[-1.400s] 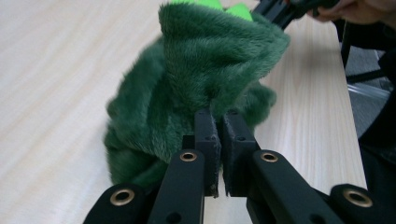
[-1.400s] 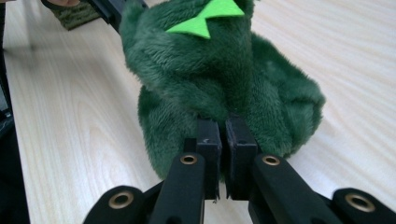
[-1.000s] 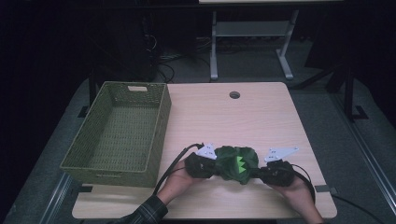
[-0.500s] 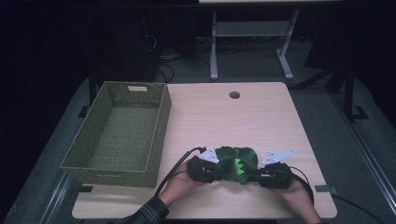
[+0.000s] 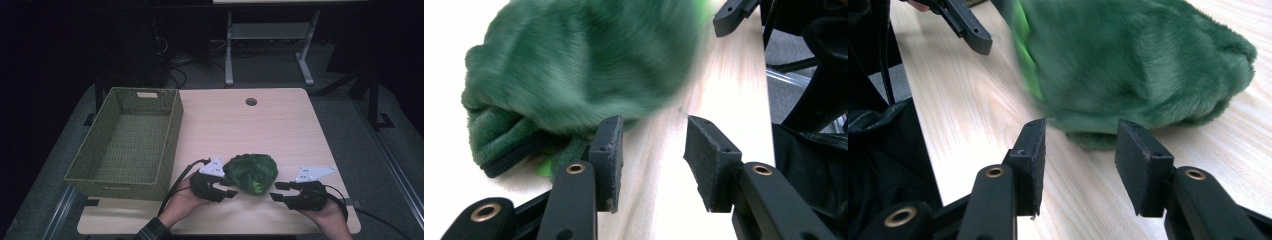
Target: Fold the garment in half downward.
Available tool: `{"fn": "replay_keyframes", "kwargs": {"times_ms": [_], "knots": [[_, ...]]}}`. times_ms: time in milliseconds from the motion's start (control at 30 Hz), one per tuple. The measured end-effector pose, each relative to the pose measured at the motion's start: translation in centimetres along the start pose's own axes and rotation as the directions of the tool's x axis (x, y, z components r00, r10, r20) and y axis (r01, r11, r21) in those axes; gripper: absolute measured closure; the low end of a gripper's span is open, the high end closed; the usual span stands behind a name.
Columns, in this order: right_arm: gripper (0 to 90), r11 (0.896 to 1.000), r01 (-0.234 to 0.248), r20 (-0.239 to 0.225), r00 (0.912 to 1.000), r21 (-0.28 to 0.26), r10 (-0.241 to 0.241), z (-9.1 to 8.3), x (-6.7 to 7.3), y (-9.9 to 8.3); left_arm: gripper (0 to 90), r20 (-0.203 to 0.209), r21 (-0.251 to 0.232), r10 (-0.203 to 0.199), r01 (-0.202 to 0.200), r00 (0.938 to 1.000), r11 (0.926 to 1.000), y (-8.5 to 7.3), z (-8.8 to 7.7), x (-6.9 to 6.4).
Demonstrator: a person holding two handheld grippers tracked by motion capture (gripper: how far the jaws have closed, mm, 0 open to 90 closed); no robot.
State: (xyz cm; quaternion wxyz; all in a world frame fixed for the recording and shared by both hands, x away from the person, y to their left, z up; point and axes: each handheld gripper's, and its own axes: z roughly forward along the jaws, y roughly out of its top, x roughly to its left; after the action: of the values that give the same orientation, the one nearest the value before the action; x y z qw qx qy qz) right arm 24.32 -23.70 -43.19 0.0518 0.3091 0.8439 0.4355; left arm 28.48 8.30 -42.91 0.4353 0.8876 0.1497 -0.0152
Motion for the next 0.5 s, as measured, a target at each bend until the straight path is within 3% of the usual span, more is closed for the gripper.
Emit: {"fn": "replay_keyframes", "kwargs": {"times_ms": [233,333,500], "knots": [[84.7,0.999,-0.001,0.033,0.9995,-0.033,0.002,-0.2,-1.2,1.6,81.0,-0.006,-0.028,-0.009,0.009,0.9999,0.9996,1.6,-0.1,1.0],[87.8,0.999,-0.008,0.038,0.9992,-0.033,0.009,0.6,-2.0,2.2,85.3,-0.022,-0.033,-0.017,0.016,0.9996,0.9993,2.3,0.5,1.6],[89.2,1.0,-0.018,0.044,0.9989,0.006,0.017,2.3,-3.0,2.4,86.6,-0.057,0.028,-0.022,0.023,0.9981,0.9993,2.2,2.3,2.6]]}}
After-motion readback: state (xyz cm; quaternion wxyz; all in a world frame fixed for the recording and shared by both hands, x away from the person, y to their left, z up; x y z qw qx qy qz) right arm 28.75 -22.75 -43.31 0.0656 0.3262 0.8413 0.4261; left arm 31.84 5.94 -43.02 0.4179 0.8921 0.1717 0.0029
